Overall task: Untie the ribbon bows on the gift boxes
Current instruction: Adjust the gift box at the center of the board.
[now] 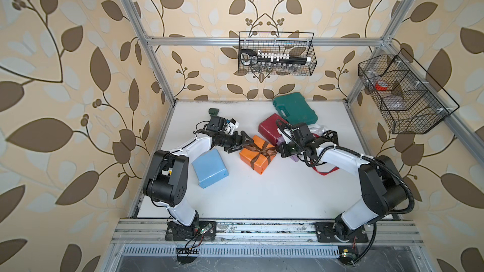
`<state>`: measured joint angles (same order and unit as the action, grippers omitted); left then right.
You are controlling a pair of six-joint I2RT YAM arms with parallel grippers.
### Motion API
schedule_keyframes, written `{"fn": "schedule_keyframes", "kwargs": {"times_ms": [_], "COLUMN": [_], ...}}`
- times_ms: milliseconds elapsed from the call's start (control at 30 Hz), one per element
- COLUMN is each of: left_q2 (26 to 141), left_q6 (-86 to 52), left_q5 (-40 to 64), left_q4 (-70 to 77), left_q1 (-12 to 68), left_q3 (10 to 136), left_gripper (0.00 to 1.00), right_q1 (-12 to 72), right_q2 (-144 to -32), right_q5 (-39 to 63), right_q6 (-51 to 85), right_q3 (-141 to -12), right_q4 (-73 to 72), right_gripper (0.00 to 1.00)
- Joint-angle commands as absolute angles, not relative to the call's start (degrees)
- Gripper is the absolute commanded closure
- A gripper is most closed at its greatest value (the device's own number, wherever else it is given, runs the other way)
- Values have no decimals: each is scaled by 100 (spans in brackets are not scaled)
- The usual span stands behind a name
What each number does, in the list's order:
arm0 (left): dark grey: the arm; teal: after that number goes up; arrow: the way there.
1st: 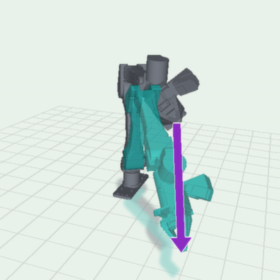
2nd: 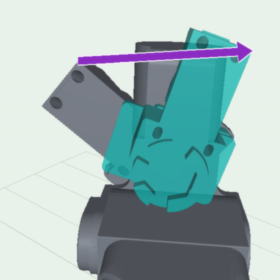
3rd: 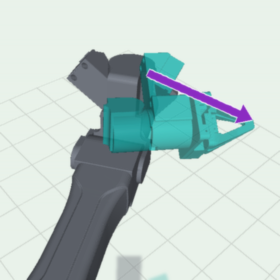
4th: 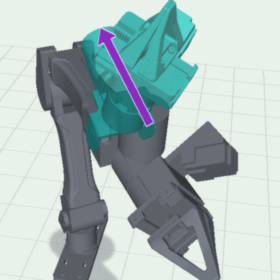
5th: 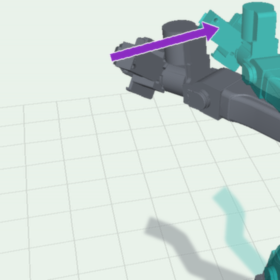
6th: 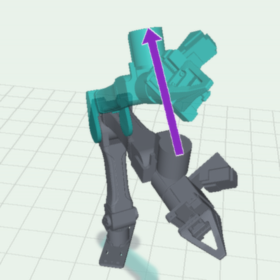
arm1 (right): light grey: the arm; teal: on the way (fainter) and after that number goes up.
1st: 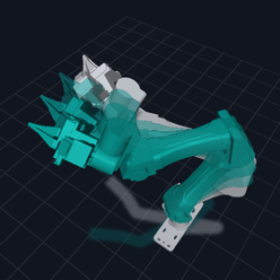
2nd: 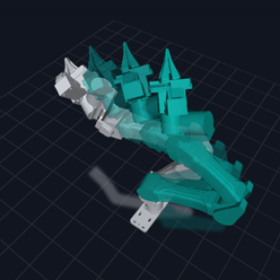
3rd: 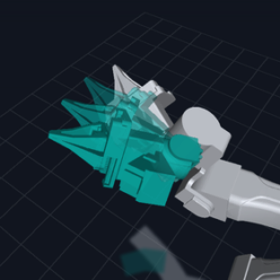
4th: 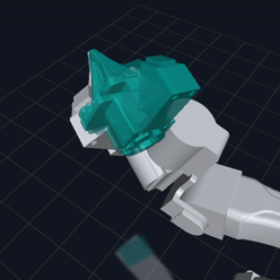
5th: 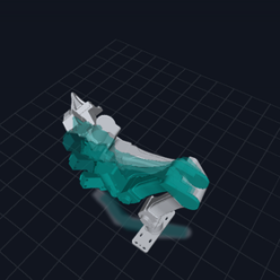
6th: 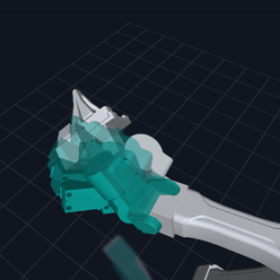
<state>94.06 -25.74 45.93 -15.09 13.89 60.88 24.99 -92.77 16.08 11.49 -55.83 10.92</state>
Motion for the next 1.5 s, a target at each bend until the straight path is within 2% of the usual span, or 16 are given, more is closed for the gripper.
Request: {"fn": "schedule_keyframes", "kwargs": {"times_ms": [0, 167, 333, 667, 733, 900, 967, 1033, 1067, 1300, 1467], "left_q2": [9169, 9432, 9755, 10364, 10339, 10321, 10290, 10224, 10180, 9964, 9977], "left_q6": [-2470, -2557, -2655, -2122, -2170, -2172, -2184, -2204, -2215, -2204, -2243], "left_q5": [4352, 3782, 3542, 3793, 3762, 3902, 3944, 3951, 3948, 3946, 3960], "left_q4": [-1616, -1587, -1402, -1650, -1691, -1872, -1906, -1934, -1951, -2021, -1945], "left_q1": [1397, 1397, 1398, 1683, 1703, 1783, 1801, 1802, 1802, 1802, 1803], "left_q3": [6302, 6527, 6735, 7280, 7261, 7258, 7248, 7255, 7276, 7411, 7452], "left_gripper": [9, 9, 13, 49, 64, 67, 76, 91, 94, 100, 100], "right_q1": [2504, 2504, 2499, 2505, 2498, 2505, 2505, 2503, 2504, 2506, 2514], "right_q2": [-9333, -9448, -9457, -9351, -9350, -9373, -9369, -9345, -9336, -9341, -9306], "right_q5": [1339, 1126, 1205, 1329, 1327, 1336, 1337, 1318, 1311, 1358, 1359], "right_q6": [911, 840, 815, 844, 849, 844, 845, 836, 835, 866, 866], "right_q3": [-5725, -5827, -5840, -5828, -5819, -5835, -5837, -5838, -5828, -5801, -5794], "right_q4": [1316, 1415, 1420, 1400, 1391, 1384, 1378, 1378, 1386, 1385, 1400], "right_gripper": [92, 100, 100, 100, 100, 100, 100, 100, 100, 100, 100]}}
